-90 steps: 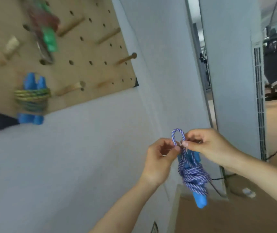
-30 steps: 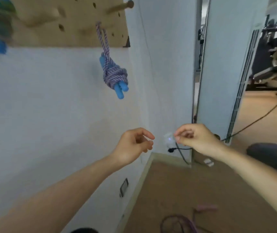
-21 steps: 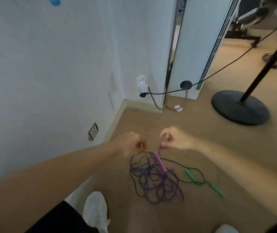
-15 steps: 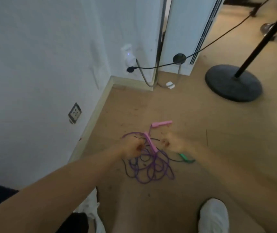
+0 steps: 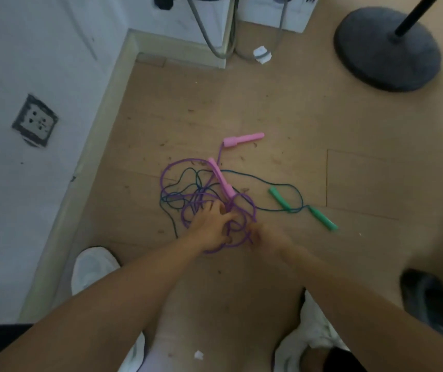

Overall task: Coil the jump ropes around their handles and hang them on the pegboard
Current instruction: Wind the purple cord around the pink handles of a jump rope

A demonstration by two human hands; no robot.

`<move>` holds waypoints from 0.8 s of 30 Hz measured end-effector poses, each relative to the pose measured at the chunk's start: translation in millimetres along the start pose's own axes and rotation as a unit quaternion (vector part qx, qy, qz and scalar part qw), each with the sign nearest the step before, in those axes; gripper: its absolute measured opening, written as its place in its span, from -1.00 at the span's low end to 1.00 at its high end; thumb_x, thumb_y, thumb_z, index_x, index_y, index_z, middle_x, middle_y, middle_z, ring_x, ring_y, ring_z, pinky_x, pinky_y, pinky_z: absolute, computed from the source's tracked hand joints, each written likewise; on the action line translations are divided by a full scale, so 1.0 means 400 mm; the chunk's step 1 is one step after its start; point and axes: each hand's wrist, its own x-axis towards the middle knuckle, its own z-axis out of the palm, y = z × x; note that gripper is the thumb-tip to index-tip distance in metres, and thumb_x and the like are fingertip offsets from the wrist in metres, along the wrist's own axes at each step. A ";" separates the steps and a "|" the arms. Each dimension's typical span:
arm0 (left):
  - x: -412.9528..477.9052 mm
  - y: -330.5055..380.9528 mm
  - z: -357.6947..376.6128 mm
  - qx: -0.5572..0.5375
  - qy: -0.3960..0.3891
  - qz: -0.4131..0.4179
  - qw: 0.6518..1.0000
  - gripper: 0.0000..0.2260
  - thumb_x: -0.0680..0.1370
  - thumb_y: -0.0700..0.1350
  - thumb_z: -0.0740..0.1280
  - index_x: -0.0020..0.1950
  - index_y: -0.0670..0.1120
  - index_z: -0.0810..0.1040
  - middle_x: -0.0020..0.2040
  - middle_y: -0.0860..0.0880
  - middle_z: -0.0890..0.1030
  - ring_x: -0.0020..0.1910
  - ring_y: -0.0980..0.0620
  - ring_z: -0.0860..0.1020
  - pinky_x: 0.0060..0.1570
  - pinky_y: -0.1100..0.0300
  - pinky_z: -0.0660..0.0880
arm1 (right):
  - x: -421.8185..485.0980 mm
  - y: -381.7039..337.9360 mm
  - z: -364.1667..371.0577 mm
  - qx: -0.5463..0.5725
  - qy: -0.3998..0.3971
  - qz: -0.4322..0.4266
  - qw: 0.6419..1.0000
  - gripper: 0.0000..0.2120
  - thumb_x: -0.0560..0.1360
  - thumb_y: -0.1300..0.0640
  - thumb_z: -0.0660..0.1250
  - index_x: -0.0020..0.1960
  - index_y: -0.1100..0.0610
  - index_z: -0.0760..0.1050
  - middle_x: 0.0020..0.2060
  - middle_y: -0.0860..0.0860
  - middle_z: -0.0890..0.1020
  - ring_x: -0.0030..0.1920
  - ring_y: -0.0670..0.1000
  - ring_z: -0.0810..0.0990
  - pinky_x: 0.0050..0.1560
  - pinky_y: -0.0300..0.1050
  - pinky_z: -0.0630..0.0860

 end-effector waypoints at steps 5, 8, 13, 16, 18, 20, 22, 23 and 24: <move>-0.006 -0.008 0.029 0.090 0.058 0.017 0.994 -0.73 0.58 -0.05 0.29 0.27 0.00 0.54 0.21 -0.12 0.47 0.27 -0.17 0.43 0.13 0.02 0.36 | 0.011 0.032 0.022 -0.033 -0.037 0.014 0.999 -0.68 0.48 0.09 0.37 0.23 0.02 0.50 0.12 0.10 0.64 0.14 0.19 0.61 0.09 -0.01 0.53; -0.011 -0.029 0.025 0.106 0.037 0.018 0.994 -0.69 0.60 -0.02 0.27 0.34 0.03 0.50 0.29 -0.09 0.47 0.32 -0.13 0.43 0.18 0.02 0.35 | 0.019 0.046 0.034 -0.058 -0.025 0.020 0.998 -0.82 0.48 0.14 0.34 0.08 0.01 0.54 0.14 0.10 0.58 0.20 0.19 0.54 0.16 0.00 0.52; -0.041 -0.090 -0.017 -0.040 -0.089 0.036 0.995 -0.79 0.54 -0.01 0.40 0.17 0.05 0.57 0.03 0.05 0.45 0.07 0.02 0.49 -0.06 0.13 0.38 | 0.030 0.053 0.026 0.095 -0.024 0.043 0.994 -0.82 0.43 0.24 0.43 0.03 0.19 0.67 0.02 0.14 0.67 0.03 0.08 0.60 0.12 -0.02 0.53; -0.055 -0.123 -0.029 -0.078 -0.164 0.012 0.983 -0.84 0.45 -0.02 0.48 -0.02 0.00 0.60 -0.10 0.03 0.57 -0.07 0.02 0.55 -0.10 0.12 0.46 | 0.033 0.050 0.019 0.168 -0.047 0.082 0.981 -0.83 0.42 0.28 0.42 -0.01 0.18 0.70 -0.24 0.03 0.67 -0.11 -0.05 0.58 -0.08 -0.19 0.52; -0.048 -0.128 -0.040 -0.073 -0.229 -0.005 0.971 -0.81 0.42 -0.02 0.51 -0.02 -0.03 0.65 -0.10 0.01 0.64 -0.10 0.02 0.58 -0.04 0.11 0.52 | 0.039 0.040 0.021 0.180 -0.071 0.087 0.977 -0.82 0.44 0.28 0.38 0.00 0.18 0.70 -0.35 -0.05 0.60 -0.18 -0.07 0.56 -0.21 -0.27 0.46; -0.034 -0.123 -0.055 -0.092 -0.296 -0.016 0.951 -0.79 0.39 -0.06 0.49 0.00 -0.02 0.70 -0.11 0.03 0.66 -0.07 0.04 0.60 0.01 0.11 0.55 | 0.049 0.029 0.024 0.203 -0.066 0.074 0.974 -0.81 0.44 0.31 0.36 -0.02 0.19 0.70 -0.35 -0.04 0.60 -0.25 -0.09 0.53 -0.31 -0.33 0.43; -0.013 -0.119 -0.067 -0.125 -0.286 -0.030 0.950 -0.78 0.35 -0.02 0.44 -0.02 0.03 0.71 -0.11 0.07 0.68 -0.05 0.05 0.62 -0.01 0.11 0.56 | 0.064 0.022 0.022 0.228 -0.027 0.049 0.972 -0.80 0.44 0.35 0.34 -0.03 0.21 0.69 -0.29 0.03 0.63 -0.27 -0.09 0.52 -0.26 -0.28 0.47; -0.004 -0.114 -0.072 -0.136 -0.238 -0.045 0.961 -0.82 0.35 0.03 0.42 -0.08 0.08 0.69 -0.12 0.08 0.68 -0.06 0.05 0.62 -0.02 0.10 0.57 | 0.074 0.020 0.019 0.238 0.003 0.041 0.971 -0.80 0.43 0.36 0.34 -0.04 0.20 0.69 -0.25 0.06 0.65 -0.28 -0.08 0.53 -0.21 -0.24 0.49; 0.007 -0.111 -0.072 -0.148 -0.172 -0.060 0.972 -0.88 0.37 0.07 0.41 -0.14 0.11 0.66 -0.14 0.10 0.68 -0.08 0.06 0.62 -0.03 0.09 0.59 | 0.086 0.018 0.011 0.245 0.037 0.037 0.968 -0.81 0.43 0.36 0.34 -0.06 0.19 0.69 -0.25 0.07 0.65 -0.29 -0.09 0.53 -0.21 -0.27 0.49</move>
